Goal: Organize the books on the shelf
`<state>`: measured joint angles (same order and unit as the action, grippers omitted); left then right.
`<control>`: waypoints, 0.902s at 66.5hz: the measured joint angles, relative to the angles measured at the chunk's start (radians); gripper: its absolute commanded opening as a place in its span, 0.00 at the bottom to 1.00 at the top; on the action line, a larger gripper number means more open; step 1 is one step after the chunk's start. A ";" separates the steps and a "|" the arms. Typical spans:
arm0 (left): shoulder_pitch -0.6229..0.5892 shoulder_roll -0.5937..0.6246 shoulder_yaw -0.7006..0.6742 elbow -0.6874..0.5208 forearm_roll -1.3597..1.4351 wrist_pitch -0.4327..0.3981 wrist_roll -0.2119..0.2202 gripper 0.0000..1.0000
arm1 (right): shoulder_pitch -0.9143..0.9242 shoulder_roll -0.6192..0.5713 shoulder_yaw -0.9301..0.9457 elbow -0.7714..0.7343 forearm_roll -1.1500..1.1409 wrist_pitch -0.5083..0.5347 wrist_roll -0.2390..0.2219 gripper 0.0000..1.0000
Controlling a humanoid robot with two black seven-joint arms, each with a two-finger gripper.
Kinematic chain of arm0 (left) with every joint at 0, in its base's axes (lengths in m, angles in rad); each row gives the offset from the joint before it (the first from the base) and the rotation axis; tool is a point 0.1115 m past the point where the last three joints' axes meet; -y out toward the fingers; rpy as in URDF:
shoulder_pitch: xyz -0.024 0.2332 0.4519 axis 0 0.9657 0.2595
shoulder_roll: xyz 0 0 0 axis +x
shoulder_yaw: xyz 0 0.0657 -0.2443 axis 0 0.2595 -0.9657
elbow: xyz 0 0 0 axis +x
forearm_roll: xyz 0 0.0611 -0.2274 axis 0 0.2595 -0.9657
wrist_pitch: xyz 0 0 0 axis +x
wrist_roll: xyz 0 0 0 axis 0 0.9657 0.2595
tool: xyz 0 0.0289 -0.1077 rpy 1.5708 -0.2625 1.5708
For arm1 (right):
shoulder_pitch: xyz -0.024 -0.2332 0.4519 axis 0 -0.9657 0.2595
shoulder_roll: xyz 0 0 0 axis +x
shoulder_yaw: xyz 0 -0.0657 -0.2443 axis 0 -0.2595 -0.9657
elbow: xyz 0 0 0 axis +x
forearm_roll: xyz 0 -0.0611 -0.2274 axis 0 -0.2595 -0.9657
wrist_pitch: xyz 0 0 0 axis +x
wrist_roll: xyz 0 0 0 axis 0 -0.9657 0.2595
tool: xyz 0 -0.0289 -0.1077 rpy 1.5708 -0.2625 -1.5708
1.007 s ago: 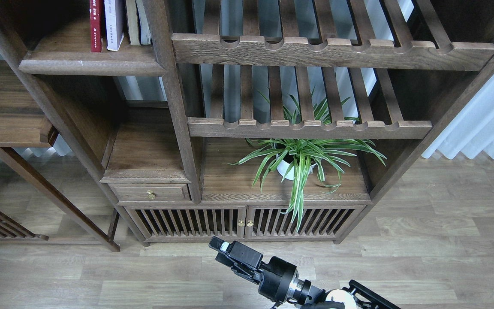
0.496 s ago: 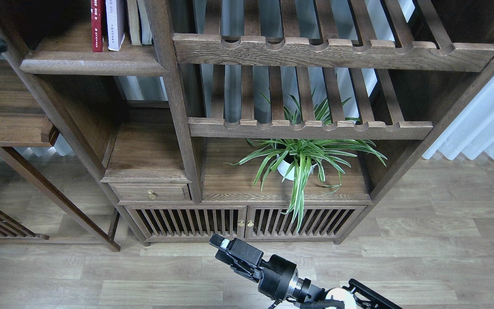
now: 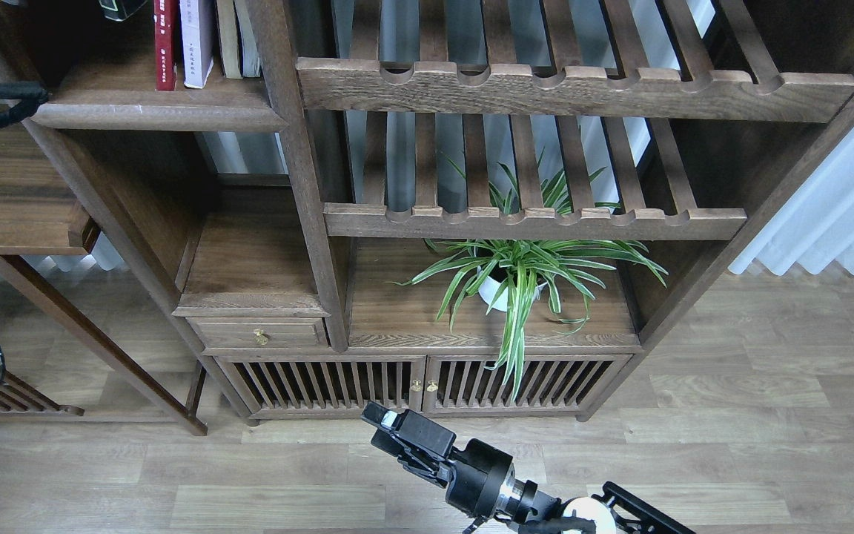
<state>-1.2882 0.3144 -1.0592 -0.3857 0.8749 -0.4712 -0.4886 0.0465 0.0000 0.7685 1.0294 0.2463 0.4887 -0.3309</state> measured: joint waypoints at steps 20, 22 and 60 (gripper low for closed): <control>-0.012 -0.040 0.010 0.026 -0.009 0.036 0.000 0.44 | -0.003 0.000 0.001 0.000 0.002 0.000 0.001 0.99; -0.012 -0.042 0.012 0.026 -0.016 0.042 0.000 0.49 | -0.003 0.000 0.001 0.000 0.002 0.000 0.001 0.99; 0.016 -0.044 0.089 -0.059 -0.085 0.178 -0.001 0.97 | -0.004 0.000 0.003 0.000 0.002 0.000 0.021 0.99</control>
<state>-1.2719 0.2700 -0.9701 -0.4446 0.7896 -0.2931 -0.4892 0.0428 0.0000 0.7717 1.0297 0.2486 0.4887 -0.3097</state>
